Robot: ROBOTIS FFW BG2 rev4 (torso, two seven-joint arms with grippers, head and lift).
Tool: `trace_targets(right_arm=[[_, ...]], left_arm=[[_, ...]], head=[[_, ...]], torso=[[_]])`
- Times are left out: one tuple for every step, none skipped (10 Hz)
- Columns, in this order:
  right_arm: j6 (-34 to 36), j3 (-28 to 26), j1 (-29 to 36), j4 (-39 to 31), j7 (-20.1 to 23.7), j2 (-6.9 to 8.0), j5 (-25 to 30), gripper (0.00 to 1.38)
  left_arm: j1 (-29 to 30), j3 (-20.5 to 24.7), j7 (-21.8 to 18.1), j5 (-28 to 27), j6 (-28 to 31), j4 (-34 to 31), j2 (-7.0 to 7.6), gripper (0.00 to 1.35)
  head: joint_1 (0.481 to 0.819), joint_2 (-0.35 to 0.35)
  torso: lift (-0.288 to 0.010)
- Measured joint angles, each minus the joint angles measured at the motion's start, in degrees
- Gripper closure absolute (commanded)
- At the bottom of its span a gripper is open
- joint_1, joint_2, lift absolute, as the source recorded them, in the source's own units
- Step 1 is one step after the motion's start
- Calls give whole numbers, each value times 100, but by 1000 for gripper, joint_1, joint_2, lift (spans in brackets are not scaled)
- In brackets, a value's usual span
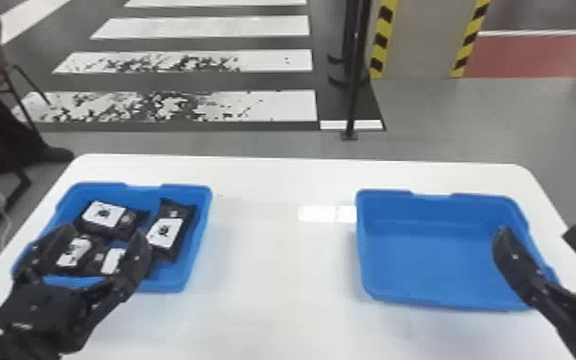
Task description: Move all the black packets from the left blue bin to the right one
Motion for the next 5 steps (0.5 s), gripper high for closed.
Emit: trace_targets(right_arm=[[3,20,-13,6,-1,0,-1,205],[13,27,-16,16,5,0,-17,205],[39,29,-1,26,6,-5,-42,205],[53,29,16,25,6,-14,-55,205],[83,36,17,26,16,-23,-58,205]], left_arm=[[0,-4,0,3,-5,0,0,88],[-11,-5,0,6,17,0,4,88],[-52,-7,-2,15,180,0,12,93],[-132,-18,-1,15,451,0,24,93],[-267,-24,-4,-28,792,-3,36,94]], head=[[695,47],[695,47],[695,47],[695,46],[695,45]], torso=[[-150],[-150],[-150],[-150],[-150]])
